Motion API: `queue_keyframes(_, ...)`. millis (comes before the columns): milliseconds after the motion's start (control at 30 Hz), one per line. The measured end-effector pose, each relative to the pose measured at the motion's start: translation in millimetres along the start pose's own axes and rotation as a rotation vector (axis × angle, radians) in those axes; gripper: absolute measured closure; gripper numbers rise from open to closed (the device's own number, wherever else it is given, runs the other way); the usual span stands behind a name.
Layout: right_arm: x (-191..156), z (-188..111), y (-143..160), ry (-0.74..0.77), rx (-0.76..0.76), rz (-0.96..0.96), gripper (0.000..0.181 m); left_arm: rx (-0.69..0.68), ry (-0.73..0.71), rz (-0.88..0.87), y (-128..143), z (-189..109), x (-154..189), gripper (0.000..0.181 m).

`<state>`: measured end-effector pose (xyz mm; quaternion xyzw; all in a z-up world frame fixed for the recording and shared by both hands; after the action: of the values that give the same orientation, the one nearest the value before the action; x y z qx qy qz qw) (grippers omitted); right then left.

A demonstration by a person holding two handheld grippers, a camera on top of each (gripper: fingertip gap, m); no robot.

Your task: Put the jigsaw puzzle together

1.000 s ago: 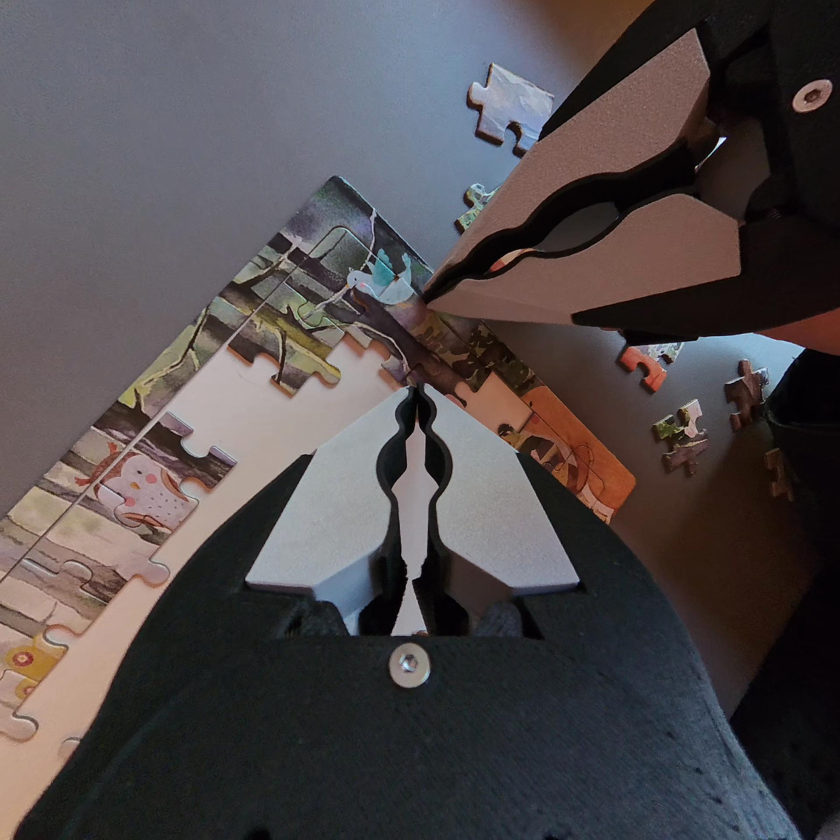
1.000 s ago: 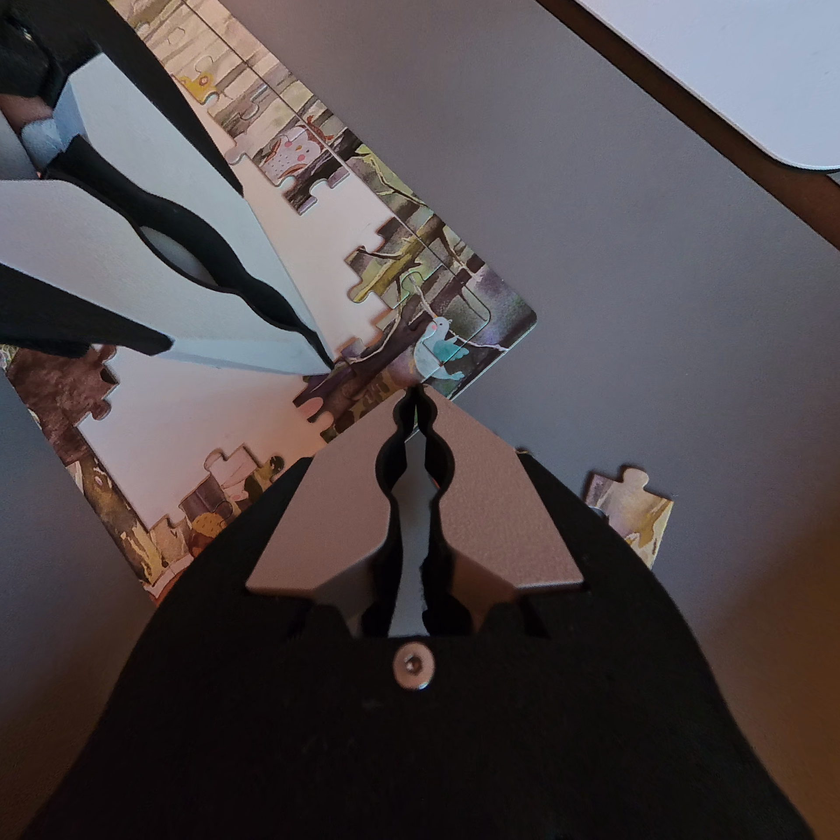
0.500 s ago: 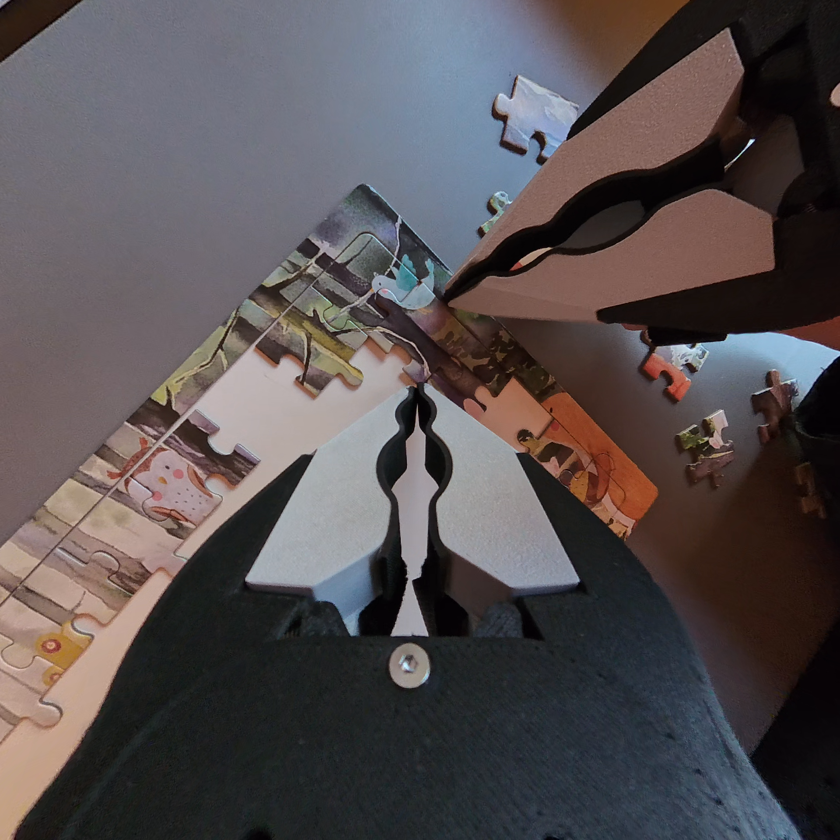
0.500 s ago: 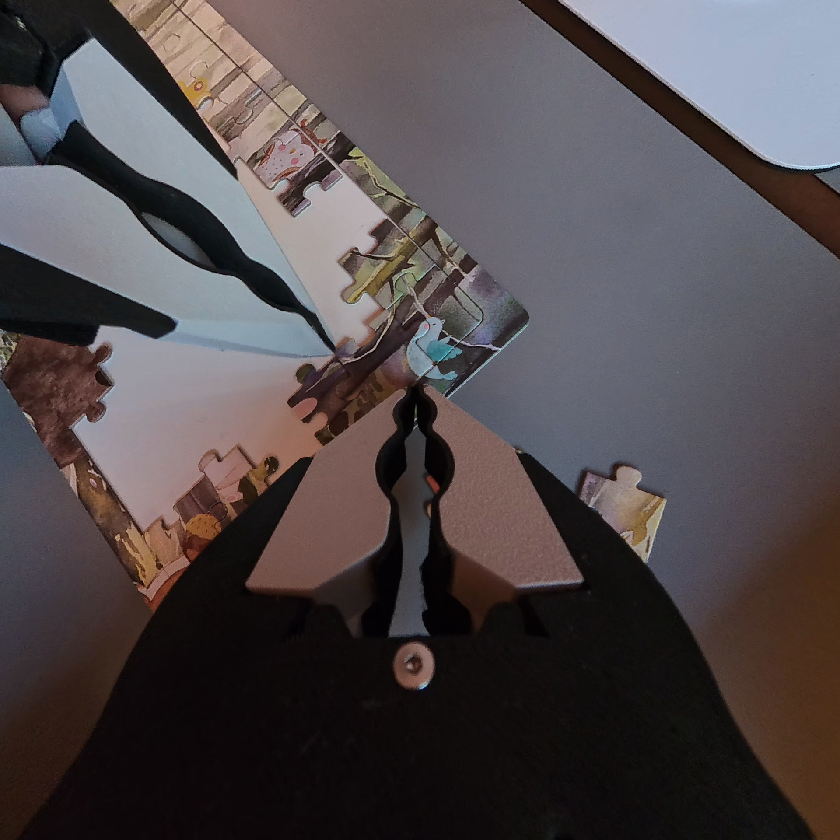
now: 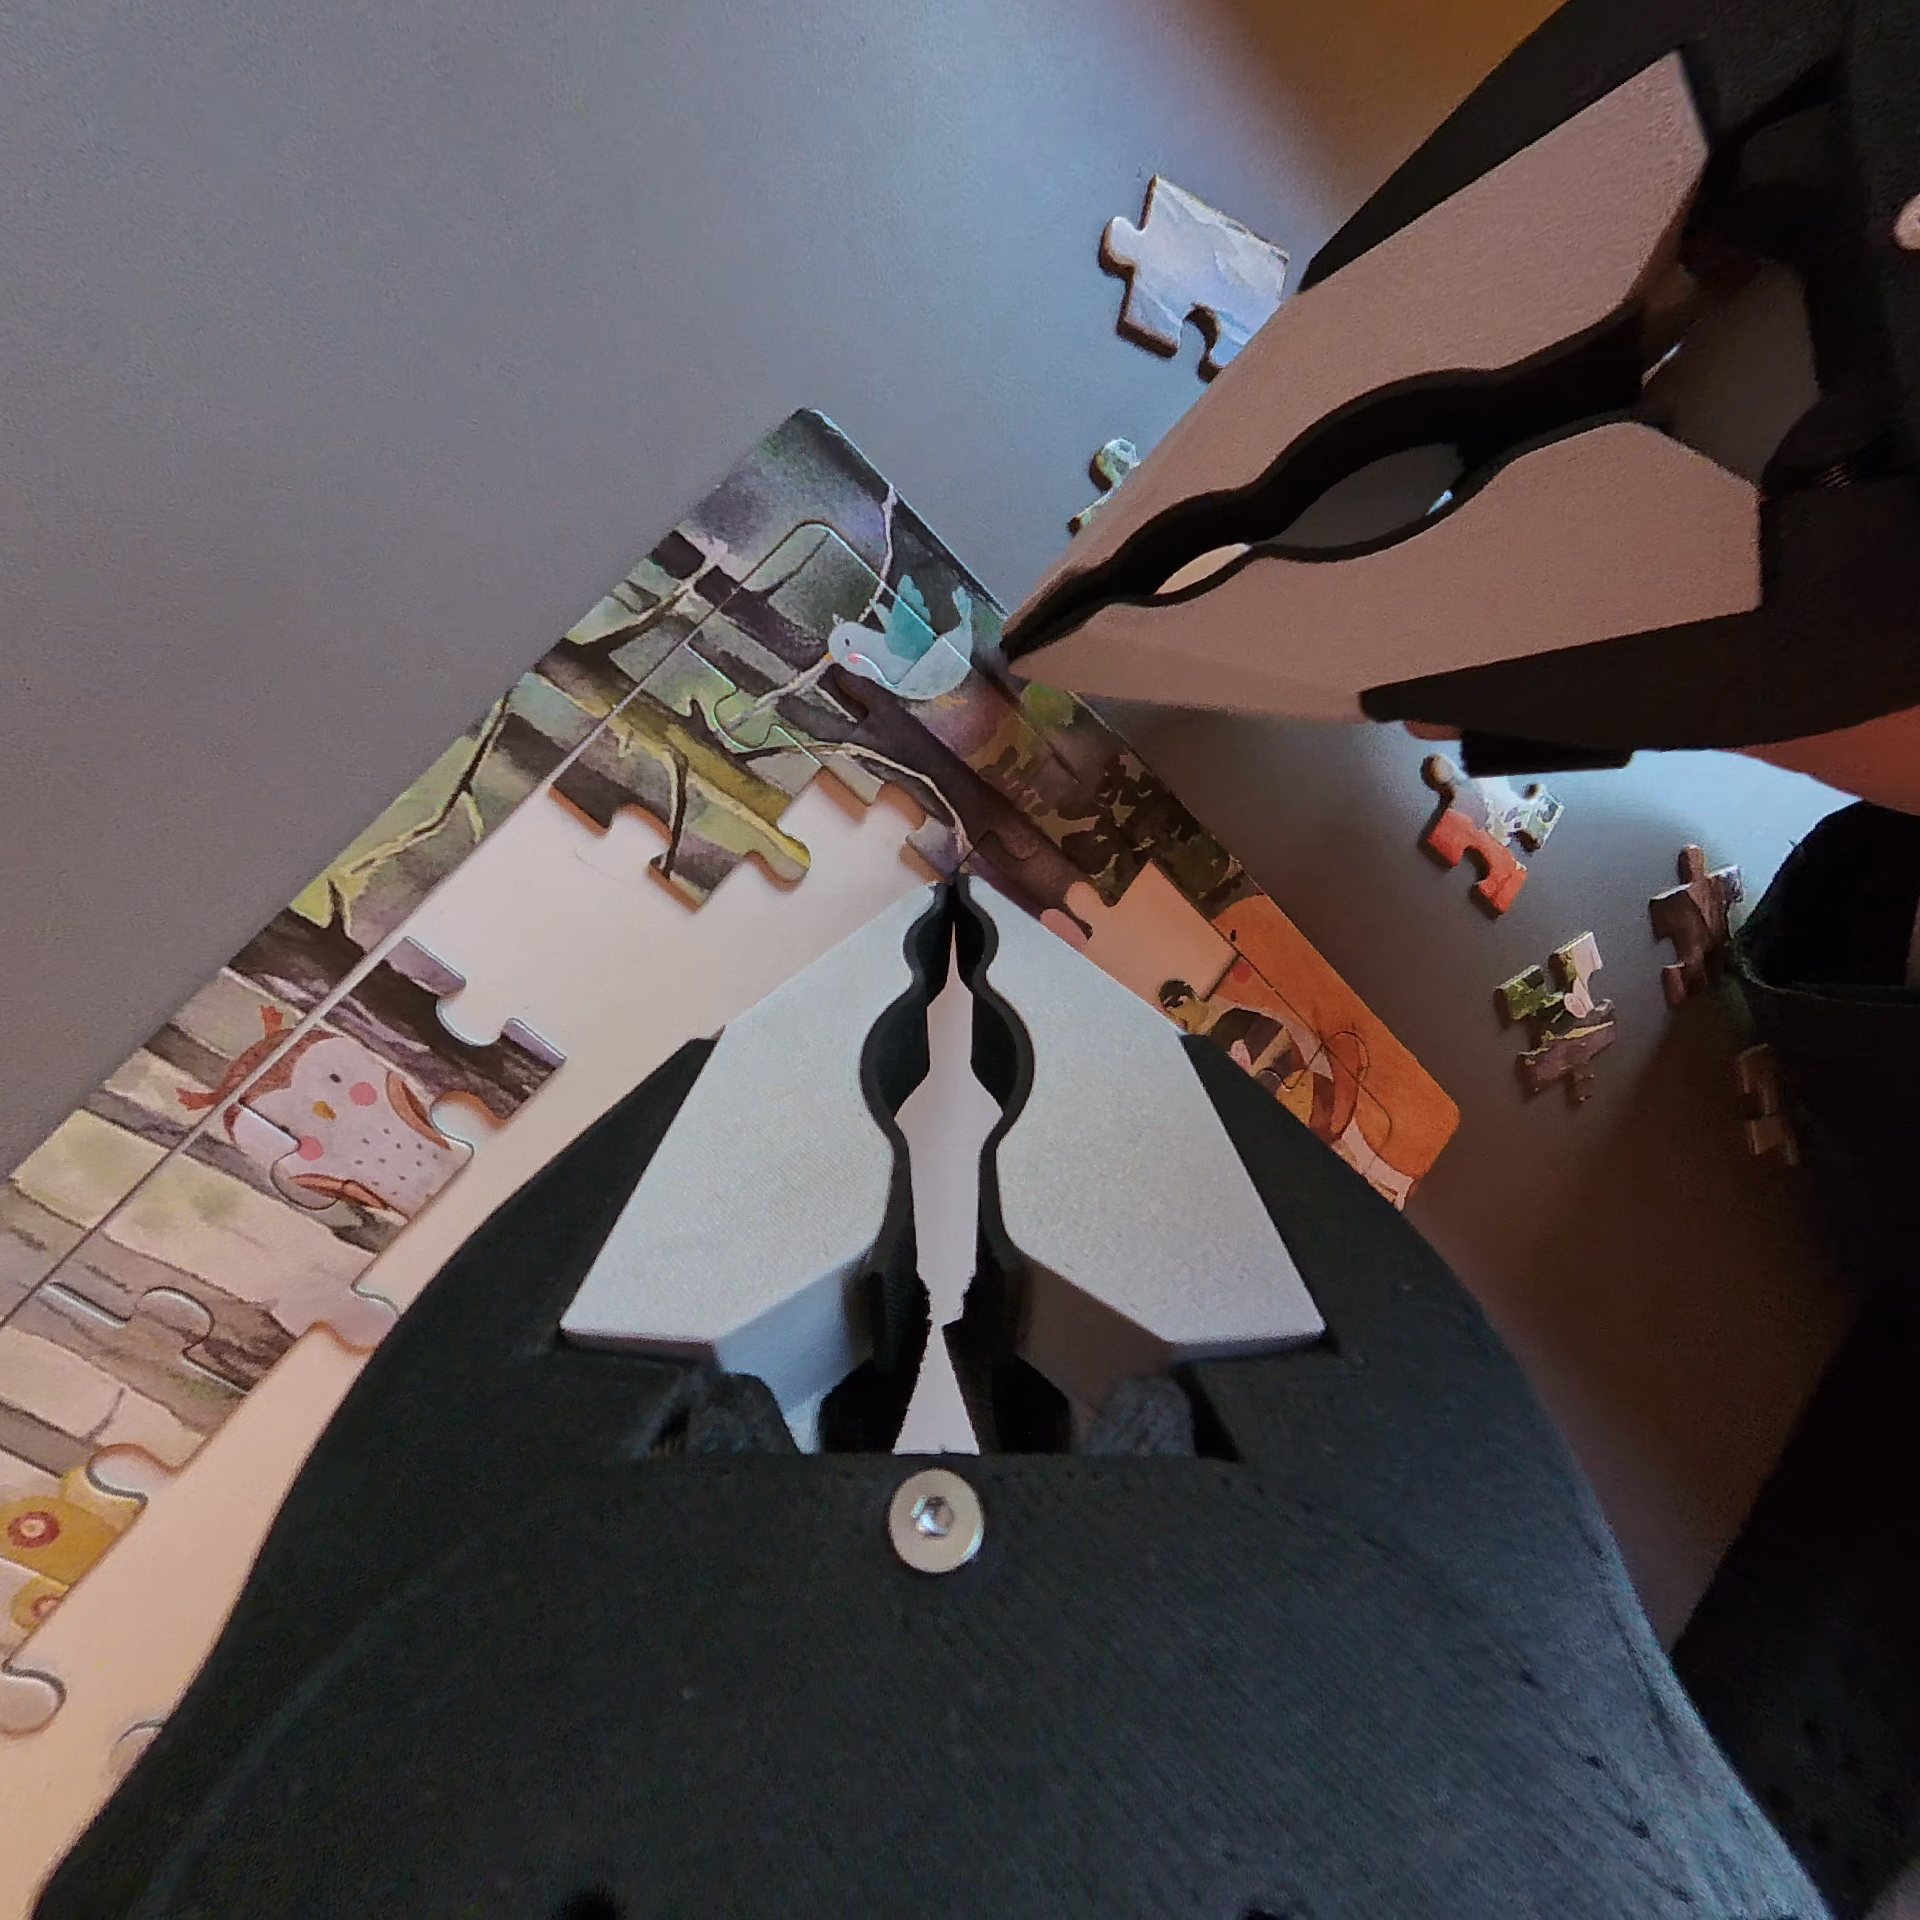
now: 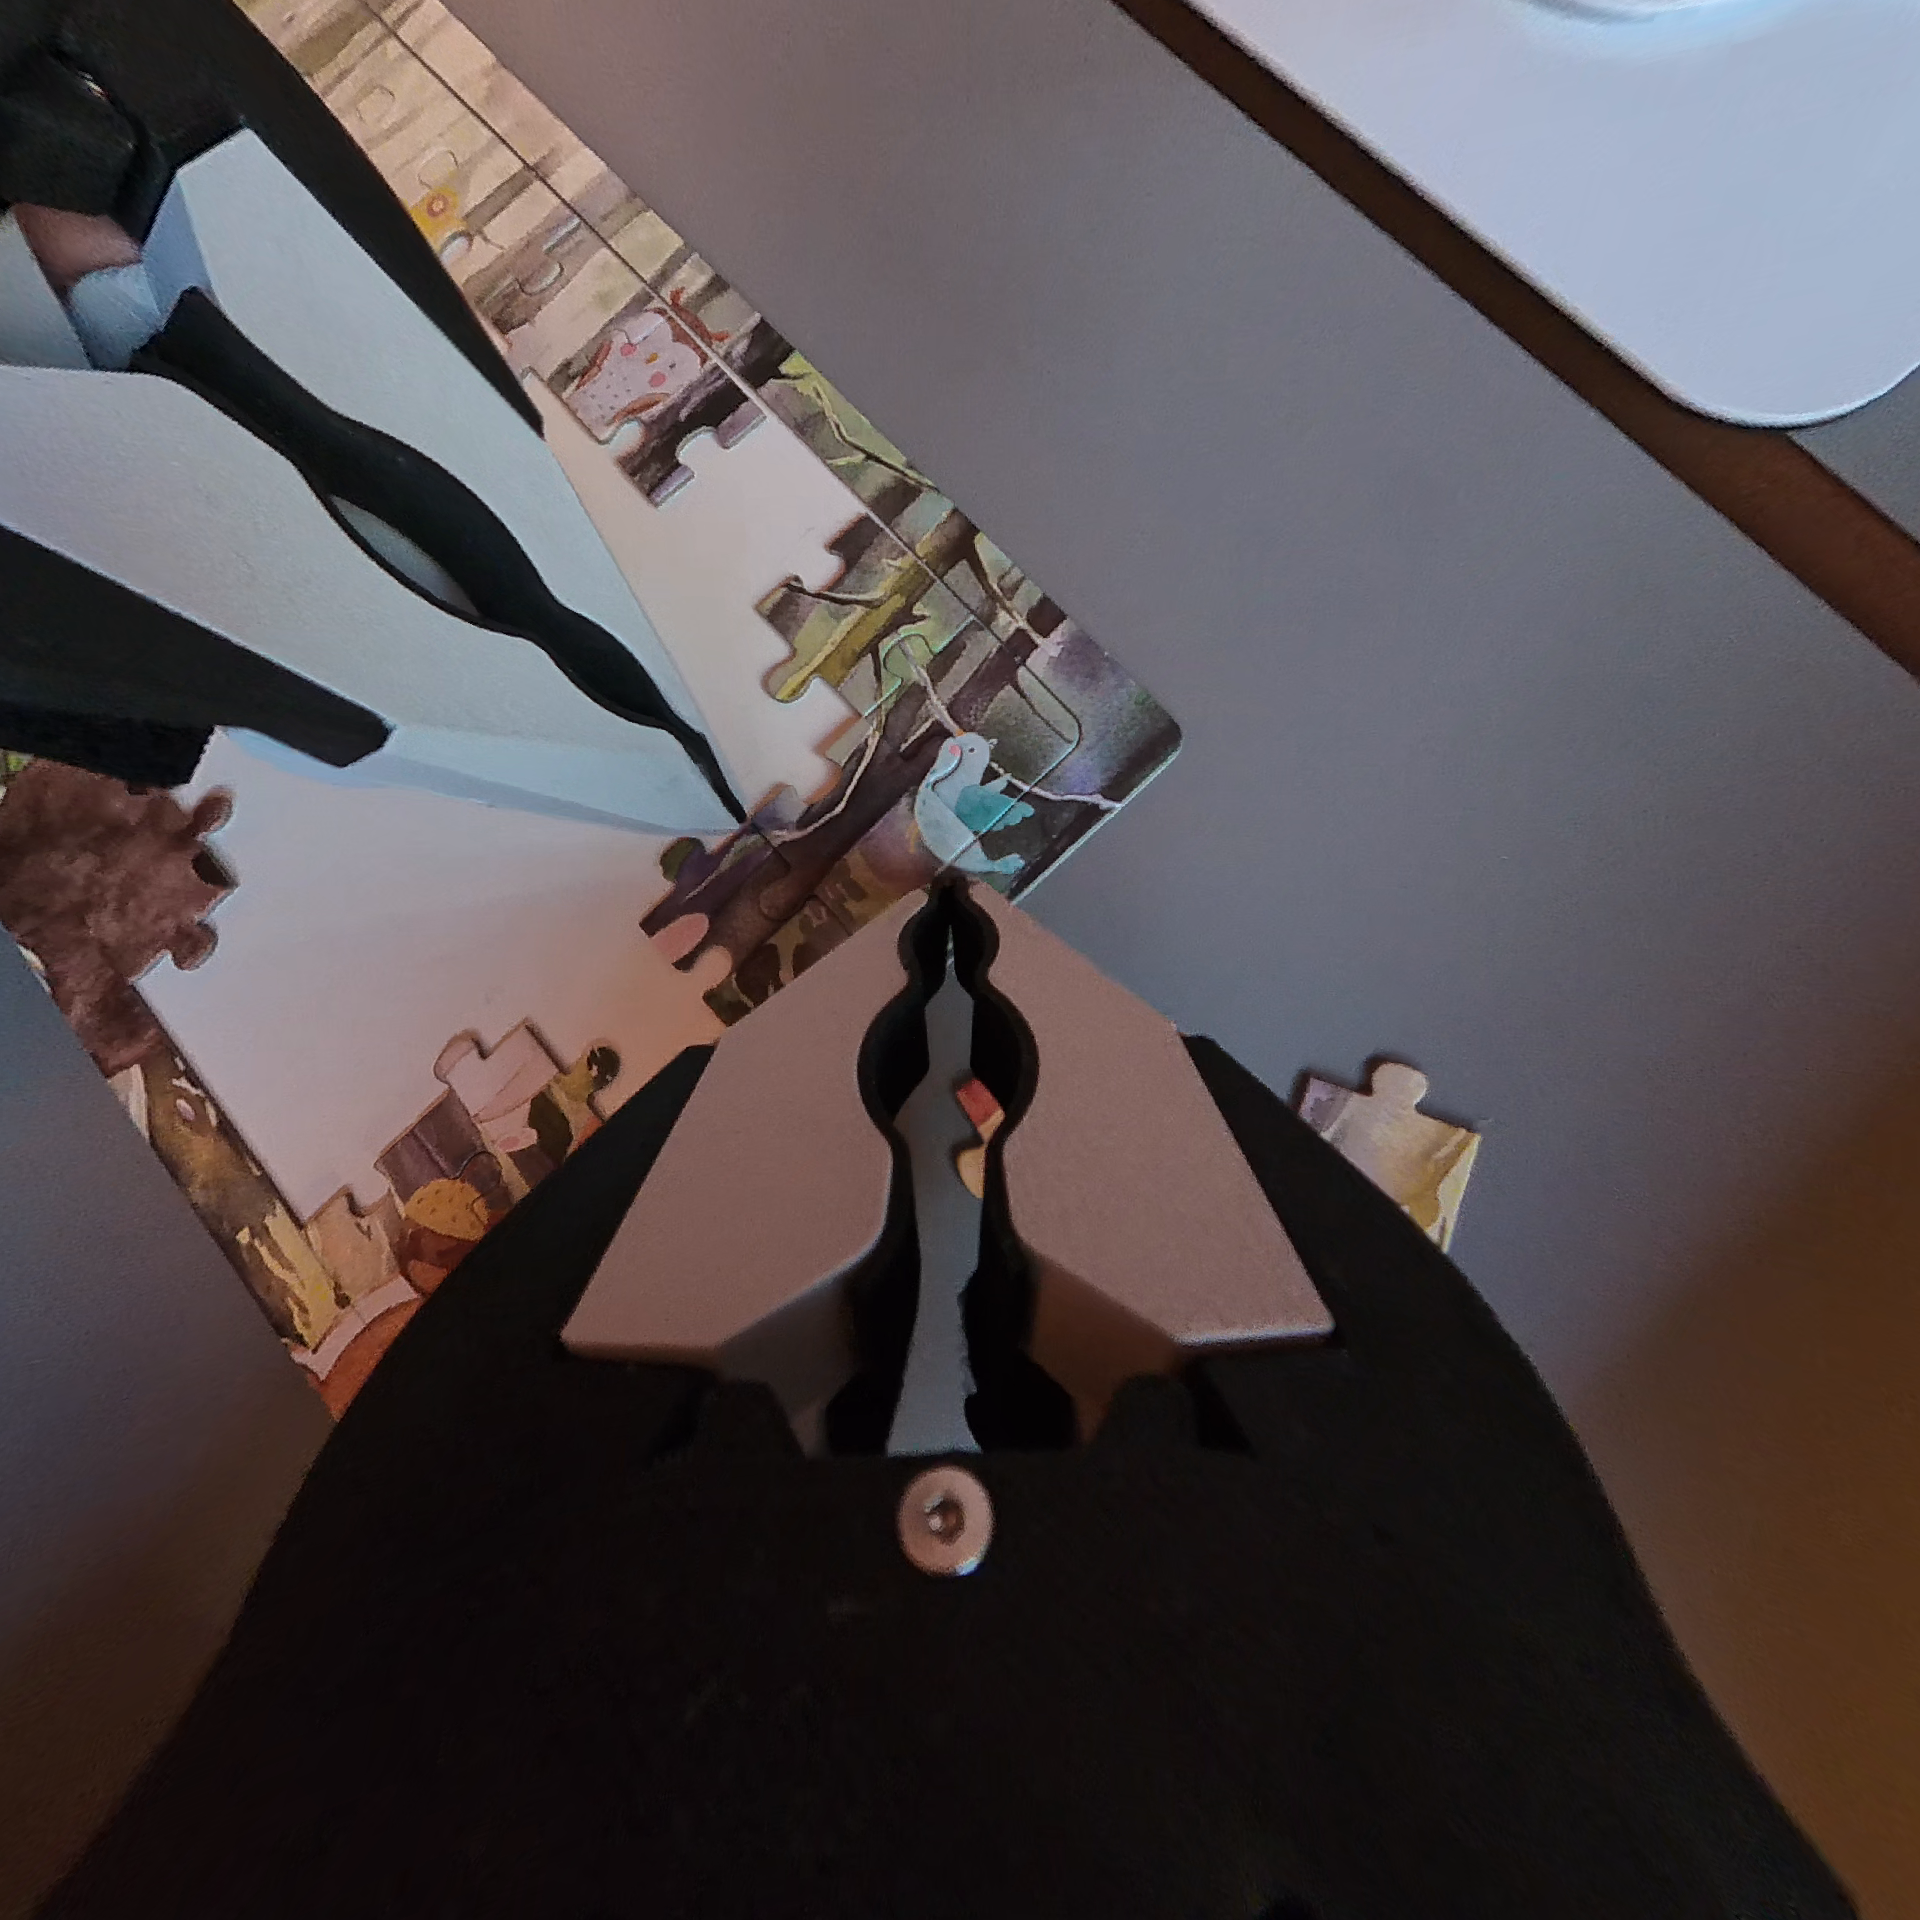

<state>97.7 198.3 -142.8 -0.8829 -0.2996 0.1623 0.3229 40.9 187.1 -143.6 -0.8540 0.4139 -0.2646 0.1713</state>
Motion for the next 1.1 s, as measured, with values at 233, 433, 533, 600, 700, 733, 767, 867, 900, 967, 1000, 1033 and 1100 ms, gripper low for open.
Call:
queue_keyframes(233,-12,12,-12,-0.053,0.077,0.038,0.181,0.019,0.005,-0.026,-3,-8,-3,0.181)
queue_keyframes(433,-13,17,-10,-0.038,0.062,0.039,0.181,0.024,0.011,-0.038,-3,-11,-4,0.181)
queue_keyframes(533,-13,17,-9,-0.046,0.052,0.065,0.181,0.024,0.015,-0.039,-3,-12,-3,0.181)
queue_keyframes(600,-13,17,-9,-0.057,0.058,0.080,0.181,0.026,0.016,-0.040,-4,-12,-3,0.181)
queue_keyframes(700,-13,16,-9,-0.073,0.071,0.068,0.181,0.027,0.018,-0.040,-4,-13,-3,0.181)
queue_keyframes(733,-15,14,-11,-0.092,0.077,0.060,0.181,0.028,0.019,-0.041,-4,-14,-3,0.181)
queue_keyframes(767,-18,11,-14,-0.116,0.101,0.056,0.181,0.029,0.021,-0.042,-4,-15,-3,0.181)
queue_keyframes(867,-22,-2,-22,-0.171,0.136,0.069,0.181,0.043,0.030,-0.049,-6,-19,-3,0.181)
queue_keyframes(900,-25,-3,-18,-0.197,0.110,0.063,0.181,0.047,0.035,-0.054,-7,-21,-3,0.181)
queue_keyframes(967,-24,-1,-10,-0.182,0.056,0.037,0.181,0.056,0.051,-0.065,-8,-24,-2,0.181)
queue_keyframes(1000,-25,0,-8,-0.182,0.044,0.027,0.181,0.060,0.058,-0.070,-8,-25,-2,0.181)
queue_keyframes(1033,-26,2,-6,-0.192,0.033,0.026,0.181,0.063,0.062,-0.073,-9,-26,-2,0.181)
queue_keyframes(1100,-25,7,1,-0.174,-0.007,0.018,0.181,0.066,0.062,-0.076,-9,-27,-2,0.181)
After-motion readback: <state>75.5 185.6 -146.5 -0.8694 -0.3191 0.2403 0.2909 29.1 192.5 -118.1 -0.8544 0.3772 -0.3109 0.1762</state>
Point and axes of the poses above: each gripper's, where its closed fingertips meet, z out along the fingers, y out of its underside, x = y × z across the jaws, the point moved 2 cm from there along -z, back along the fingers, and after that the axes turned 2 degrees about x, right-handed, at the moved point
